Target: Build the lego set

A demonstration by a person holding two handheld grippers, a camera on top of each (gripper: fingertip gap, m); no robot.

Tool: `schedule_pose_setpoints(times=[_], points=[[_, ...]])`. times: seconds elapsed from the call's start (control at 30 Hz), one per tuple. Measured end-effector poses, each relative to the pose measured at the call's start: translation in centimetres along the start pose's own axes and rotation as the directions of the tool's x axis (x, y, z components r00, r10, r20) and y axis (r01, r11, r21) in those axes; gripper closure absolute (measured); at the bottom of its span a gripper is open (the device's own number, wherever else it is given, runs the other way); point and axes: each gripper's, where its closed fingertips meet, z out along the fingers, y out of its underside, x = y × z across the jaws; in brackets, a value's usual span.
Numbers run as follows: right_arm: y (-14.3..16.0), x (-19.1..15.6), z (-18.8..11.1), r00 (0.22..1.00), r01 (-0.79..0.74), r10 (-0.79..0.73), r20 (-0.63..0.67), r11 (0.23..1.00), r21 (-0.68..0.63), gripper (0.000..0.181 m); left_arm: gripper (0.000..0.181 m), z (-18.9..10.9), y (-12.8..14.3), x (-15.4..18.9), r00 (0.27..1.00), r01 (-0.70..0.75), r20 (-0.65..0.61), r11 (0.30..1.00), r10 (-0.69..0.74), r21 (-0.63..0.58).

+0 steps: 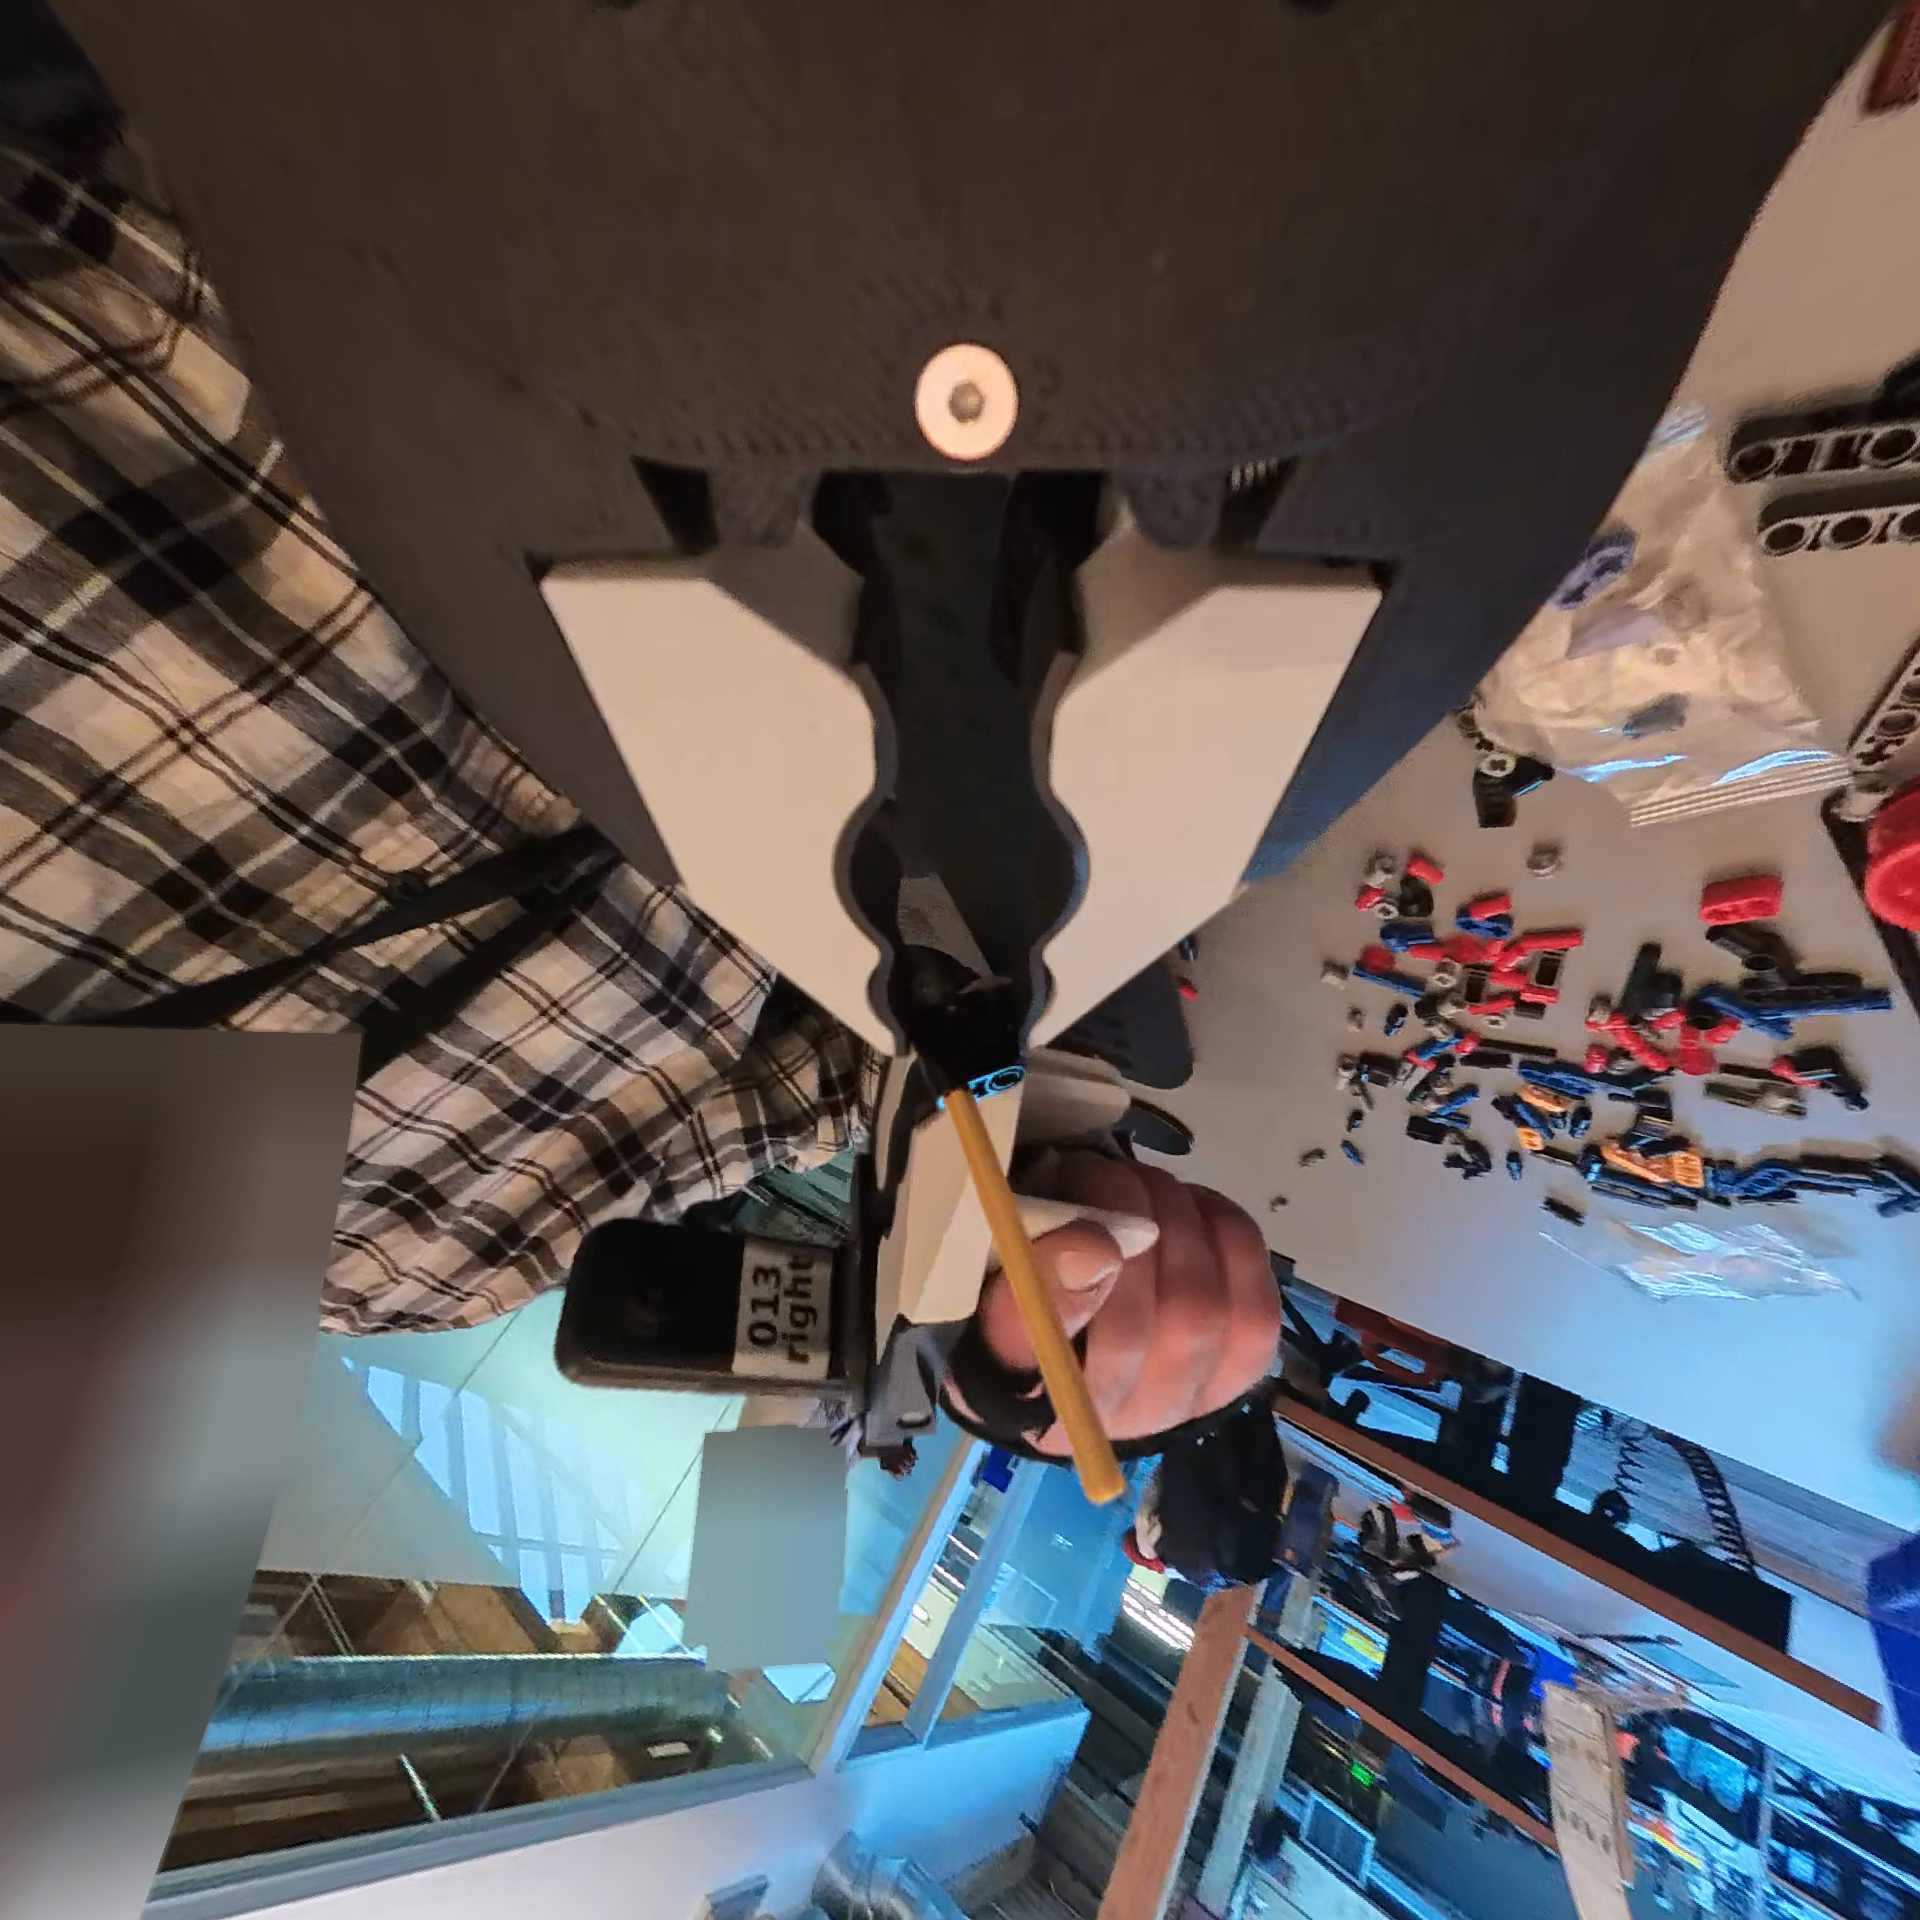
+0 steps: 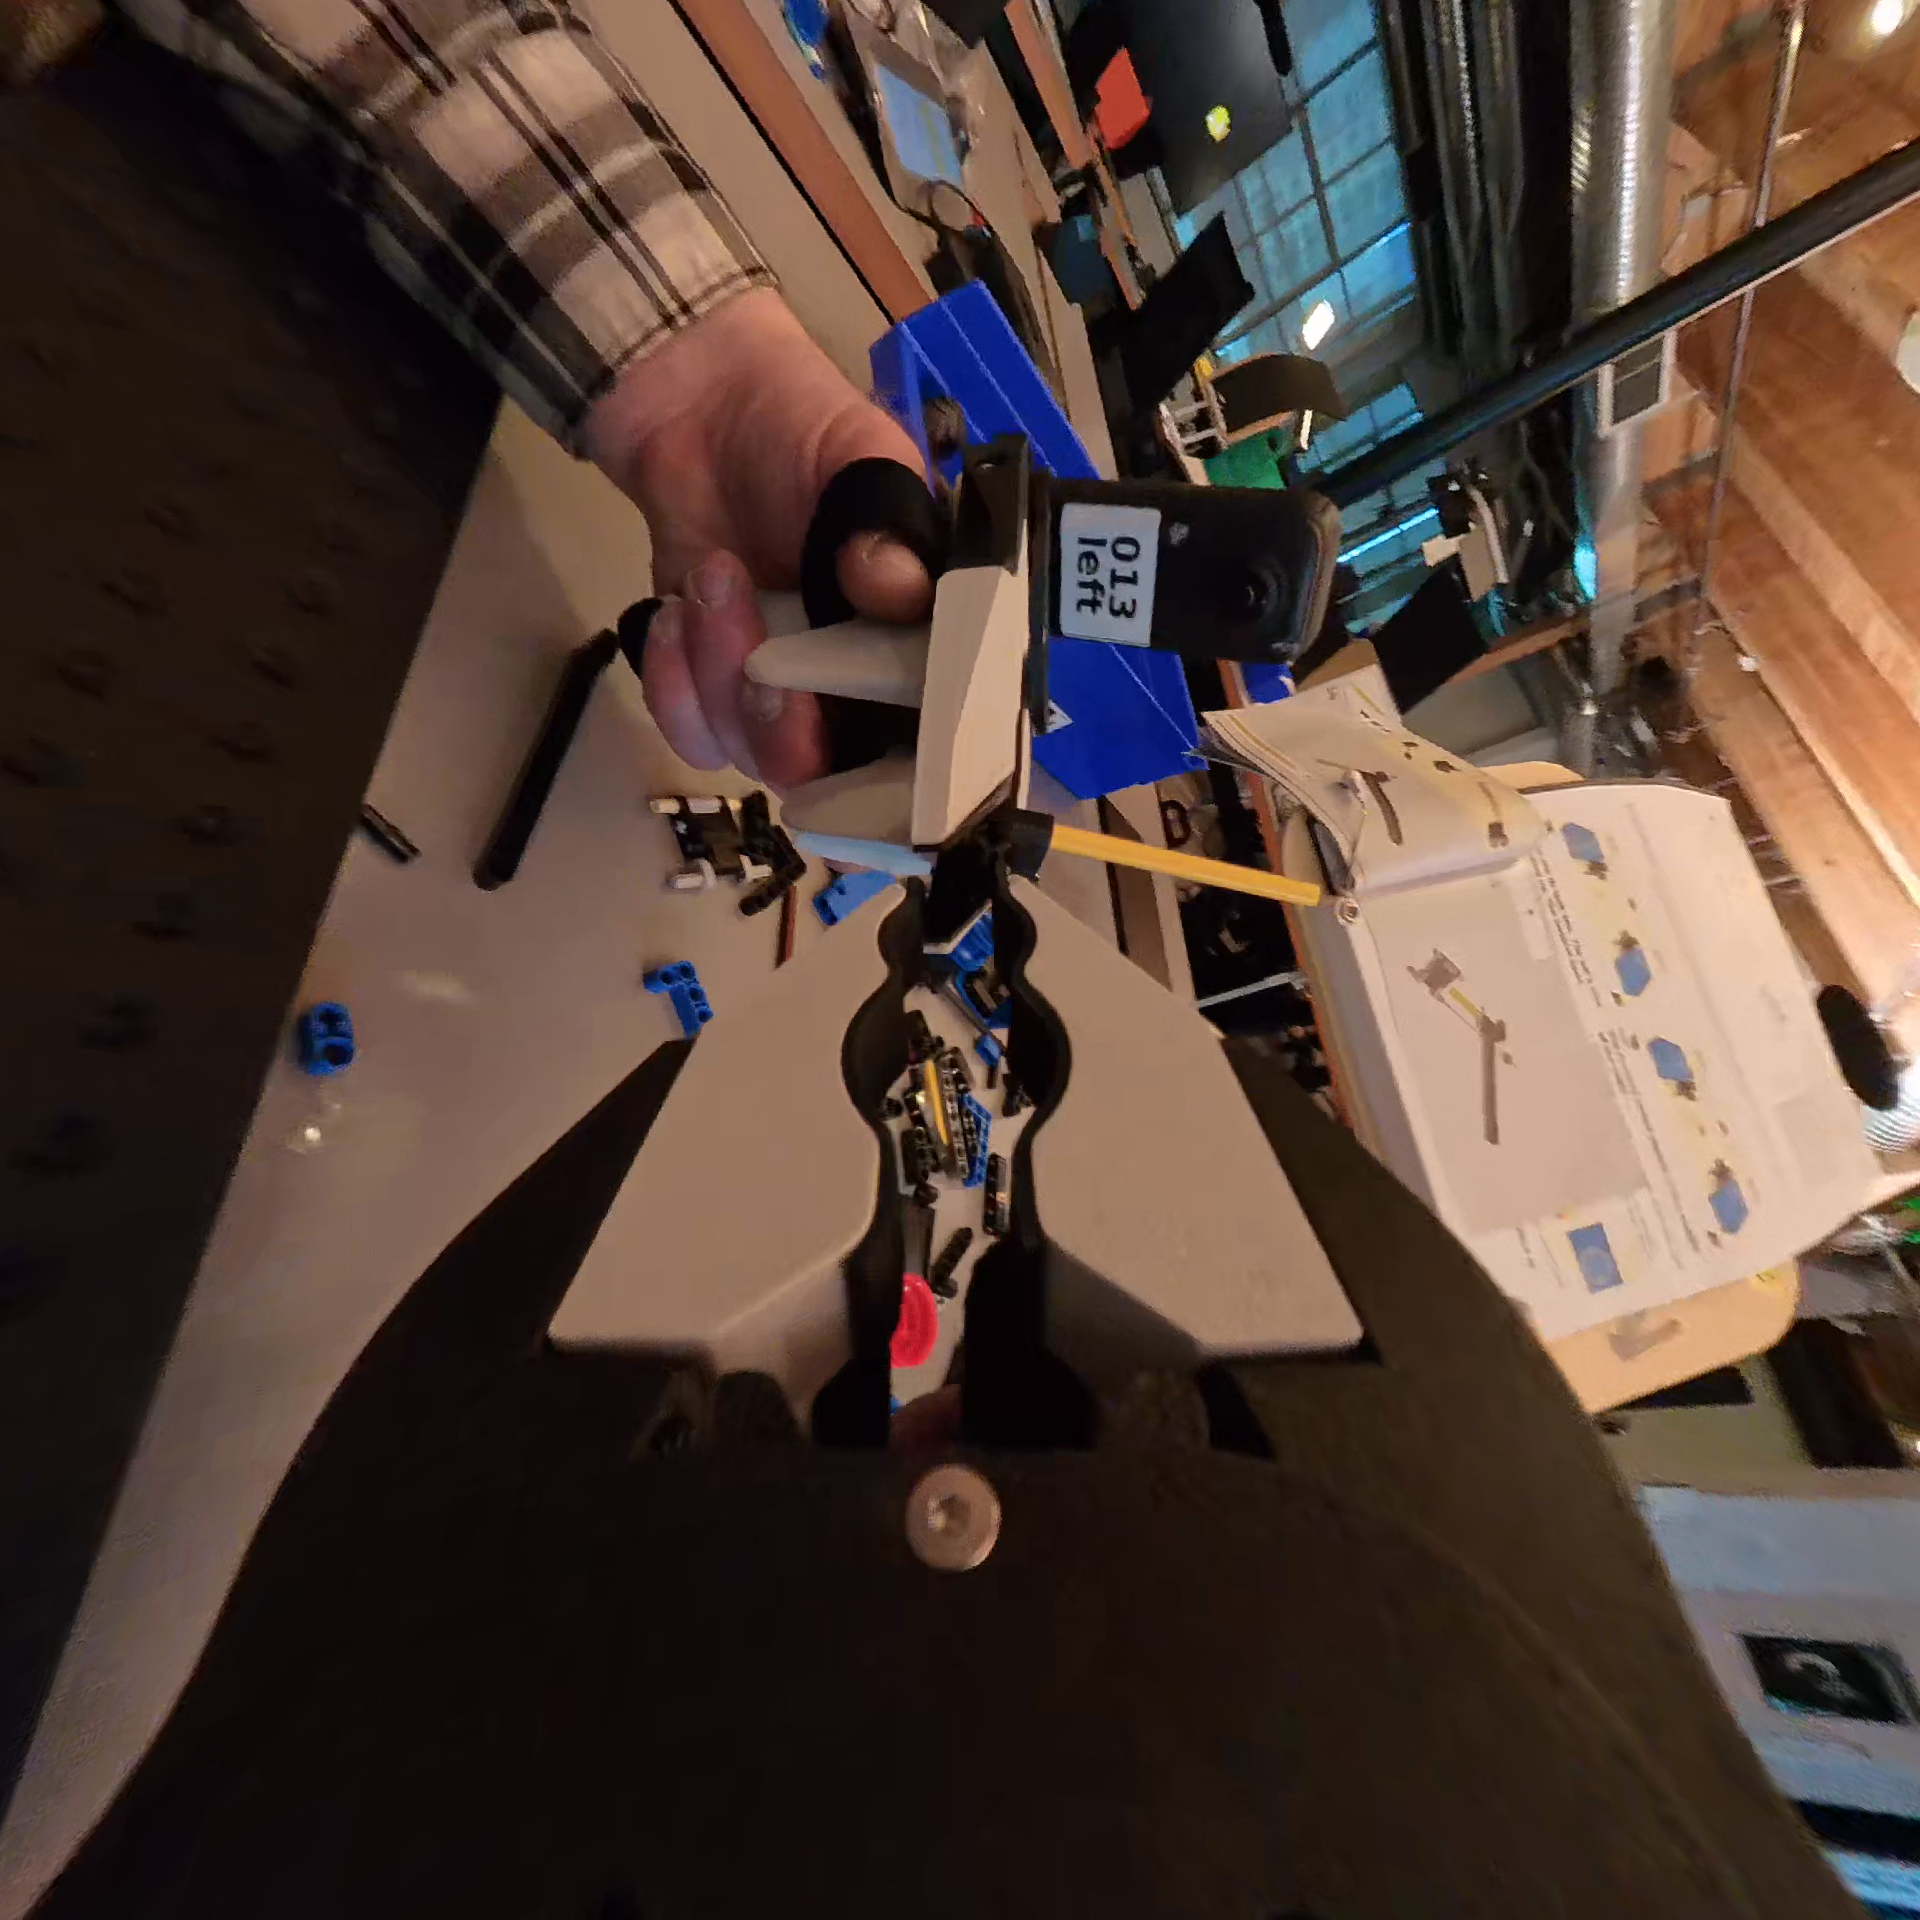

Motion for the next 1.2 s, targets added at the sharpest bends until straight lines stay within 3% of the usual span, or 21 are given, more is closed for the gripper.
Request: schedule_pose_setpoints(times=[0.2, 0.5, 0.7, 0.87, 1.03, 1.1, 1.2], points=[[0.5, -0.8, -0.1, 0.992, -0.068, 0.069, 0.101, 0.998, -0.015, 0.172, 0.164, 0.2, 0.8, -0.5, 1.0, 0.008, 0.012, 0.999, -0.008, -0.041], [1.6, -0.8, 0.1, 0.985, -0.144, 0.143, 0.101, 0.99, 0.005, 0.176, 0.161, -0.2, 0.8, -1.9, 0.995, 0.0, 0.1, 0.999, 0.005, -0.051], [2.3, -0.3, -0.4, 0.958, -0.271, 0.264, 0.115, 0.962, 0.044, 0.176, 0.155, -0.7, 0.0, -3.1, 0.959, -0.129, 0.245, 0.99, 0.141, -0.063], [2.0, 1.0, -0.9, 0.895, -0.438, 0.418, 0.153, 0.89, 0.126, 0.176, 0.157, -1.4, -1.4, -2.7, 0.899, -0.281, 0.331, 0.957, 0.288, -0.067], [0.7, 1.2, -1.3, 0.806, -0.582, 0.523, 0.278, 0.787, 0.204, 0.176, 0.155, -2.7, -3.4, -2.3, 0.737, -0.495, 0.464, 0.86, 0.491, -0.125], [0.3, 1.2, -1.5, 0.766, -0.632, 0.549, 0.335, 0.74, 0.231, 0.176, 0.153, -3.3, -4.3, -1.9, 0.605, -0.601, 0.519, 0.774, 0.604, -0.2], [-0.3, 1.2, -2.1, 0.69, -0.711, 0.578, 0.435, 0.653, 0.261, 0.176, 0.15, -3.3, -4.8, -1.6, 0.349, -0.699, 0.531, 0.592, 0.772, -0.402]])
